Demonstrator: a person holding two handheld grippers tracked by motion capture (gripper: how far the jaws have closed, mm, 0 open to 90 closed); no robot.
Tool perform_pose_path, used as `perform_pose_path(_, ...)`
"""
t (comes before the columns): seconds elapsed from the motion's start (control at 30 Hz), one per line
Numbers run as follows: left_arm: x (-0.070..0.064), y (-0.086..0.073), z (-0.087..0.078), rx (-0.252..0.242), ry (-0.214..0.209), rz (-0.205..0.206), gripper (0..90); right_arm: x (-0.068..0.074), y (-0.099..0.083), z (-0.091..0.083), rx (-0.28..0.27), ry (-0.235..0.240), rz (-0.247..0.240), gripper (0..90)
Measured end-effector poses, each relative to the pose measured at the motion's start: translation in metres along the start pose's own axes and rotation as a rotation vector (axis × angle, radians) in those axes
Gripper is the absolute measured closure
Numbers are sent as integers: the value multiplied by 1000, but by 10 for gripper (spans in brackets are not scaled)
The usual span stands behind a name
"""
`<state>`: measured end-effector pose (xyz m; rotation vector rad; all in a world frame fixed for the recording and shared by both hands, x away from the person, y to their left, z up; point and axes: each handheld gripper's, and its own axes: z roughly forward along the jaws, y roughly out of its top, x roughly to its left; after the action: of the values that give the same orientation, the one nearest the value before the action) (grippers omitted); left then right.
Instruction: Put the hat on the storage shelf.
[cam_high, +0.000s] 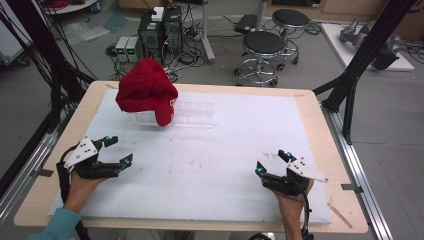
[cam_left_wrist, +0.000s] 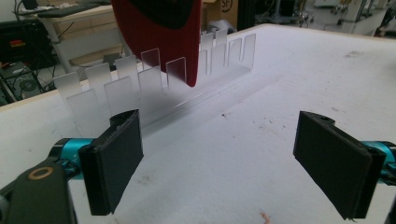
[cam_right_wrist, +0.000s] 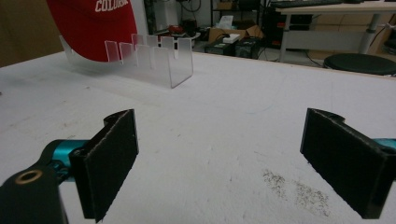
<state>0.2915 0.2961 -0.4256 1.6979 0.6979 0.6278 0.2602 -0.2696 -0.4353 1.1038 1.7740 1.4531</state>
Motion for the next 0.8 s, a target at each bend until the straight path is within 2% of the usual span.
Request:
perform_pose_path(0.1, 0, -5, -5, -29, 1, 2, 161, 0, 0, 0, 0, -4, -5, 103)
perform_pose_path(0.23, -2, -12, -8, -34, -4, -7, 161, 0, 0, -1, 2, -7, -7, 103)
perform_pose_path(0.4, -5, -21, -15, -71, -9, -10, 162, 0, 0, -1, 1, -10, -5, 103)
perform_pose_path(0.53, -5, -28, -21, -80, 1, -21, 162, 3, -1, -1, 11, -14, -4, 103)
perform_pose_path(0.57, -6, -29, -23, -86, 9, -22, 161, 3, -1, -1, 11, -14, -17, 103)
perform_pose_path(0.63, -5, -31, -26, -117, 16, -30, 162, 5, -1, -1, 5, -14, -18, 103)
perform_pose_path(0.7, -5, -32, -27, -128, 18, -37, 162, 6, -1, -1, -4, -16, -19, 103)
perform_pose_path(0.73, -5, -32, -27, -128, 19, -36, 162, 6, -3, -2, -30, -15, -20, 103)
perform_pose_path(0.8, -5, -32, -27, -126, 21, -33, 162, 5, -7, -2, -41, -21, 0, 103)
